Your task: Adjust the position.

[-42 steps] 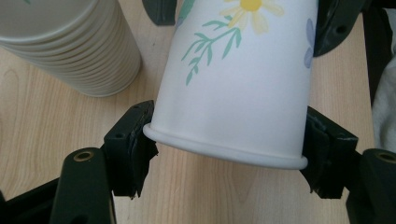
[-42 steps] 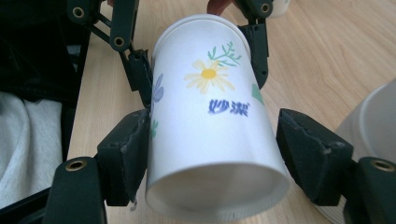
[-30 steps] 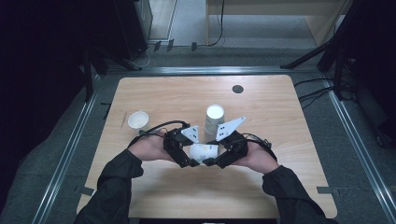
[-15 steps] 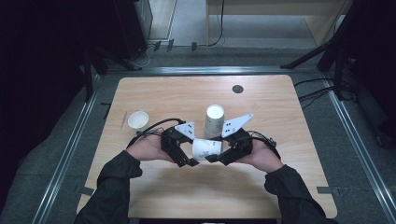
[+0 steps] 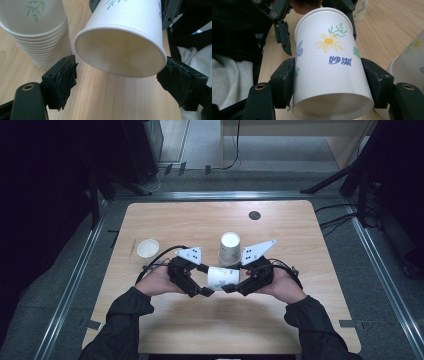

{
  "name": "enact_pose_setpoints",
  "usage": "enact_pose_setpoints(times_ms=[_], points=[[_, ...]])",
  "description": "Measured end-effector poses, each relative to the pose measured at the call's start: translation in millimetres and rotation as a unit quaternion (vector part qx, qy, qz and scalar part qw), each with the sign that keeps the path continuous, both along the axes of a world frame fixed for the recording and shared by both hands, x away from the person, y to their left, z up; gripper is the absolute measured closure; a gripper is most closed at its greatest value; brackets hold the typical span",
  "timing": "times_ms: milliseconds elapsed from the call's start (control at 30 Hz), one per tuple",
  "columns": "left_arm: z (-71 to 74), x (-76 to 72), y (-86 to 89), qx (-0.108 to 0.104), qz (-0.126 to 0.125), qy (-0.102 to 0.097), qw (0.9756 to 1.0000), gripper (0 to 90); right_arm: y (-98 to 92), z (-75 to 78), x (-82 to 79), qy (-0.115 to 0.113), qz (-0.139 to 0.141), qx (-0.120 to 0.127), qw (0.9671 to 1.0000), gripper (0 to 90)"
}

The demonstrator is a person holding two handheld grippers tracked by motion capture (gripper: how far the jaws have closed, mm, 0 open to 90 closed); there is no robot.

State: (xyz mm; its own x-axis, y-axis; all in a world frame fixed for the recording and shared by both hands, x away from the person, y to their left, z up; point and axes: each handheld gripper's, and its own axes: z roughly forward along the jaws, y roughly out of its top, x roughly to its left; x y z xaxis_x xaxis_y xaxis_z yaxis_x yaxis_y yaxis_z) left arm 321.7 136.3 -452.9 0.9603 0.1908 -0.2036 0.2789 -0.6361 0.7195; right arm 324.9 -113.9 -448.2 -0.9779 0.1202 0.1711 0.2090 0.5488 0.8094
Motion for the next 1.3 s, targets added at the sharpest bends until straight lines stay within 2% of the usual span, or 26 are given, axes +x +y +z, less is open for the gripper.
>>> enact_pose_setpoints(times_ms=[267,333,433,633,900,1067,1100,1267,1300], points=[[-5.9,0.7,2.4,-0.057,0.000,0.020,0.9982,18.2,2.5,0.9,-0.1,0.007,0.011,0.011,0.9999,34.1],[-6.8,0.2,1.8,-0.057,-0.002,0.014,0.9983,18.2,2.9,1.1,0.0,0.011,0.014,0.014,0.9997,34.0],[-7.3,-0.3,2.8,-0.068,-0.006,0.010,0.9976,21.8,3.7,0.9,-0.2,0.016,0.017,0.015,0.9996,34.0],[-6.4,-1.4,4.0,-0.065,-0.010,0.003,0.9979,25.2,4.4,-0.2,-0.3,0.018,0.018,0.013,0.9996,34.6],[-1.9,-1.9,6.0,-0.049,-0.014,-0.002,0.9987,27.0,6.2,-0.9,-0.9,0.019,0.019,0.009,0.9996,31.2],[4.9,-0.6,11.1,-0.019,-0.013,-0.006,0.9997,27.0,5.9,-2.5,0.8,0.019,0.013,0.001,0.9997,28.6],[7.1,-0.5,12.1,-0.007,-0.014,-0.013,0.9998,27.0,5.9,-3.0,1.0,0.018,0.012,-0.001,0.9998,28.5],[18.9,1.0,13.6,0.015,-0.011,-0.028,0.9994,27.0,8.5,-5.9,1.0,0.014,0.008,-0.011,0.9998,28.3],[21.3,1.0,13.2,0.027,-0.009,-0.034,0.9990,27.0,8.8,-6.1,1.0,0.013,0.007,-0.014,0.9998,28.3]])
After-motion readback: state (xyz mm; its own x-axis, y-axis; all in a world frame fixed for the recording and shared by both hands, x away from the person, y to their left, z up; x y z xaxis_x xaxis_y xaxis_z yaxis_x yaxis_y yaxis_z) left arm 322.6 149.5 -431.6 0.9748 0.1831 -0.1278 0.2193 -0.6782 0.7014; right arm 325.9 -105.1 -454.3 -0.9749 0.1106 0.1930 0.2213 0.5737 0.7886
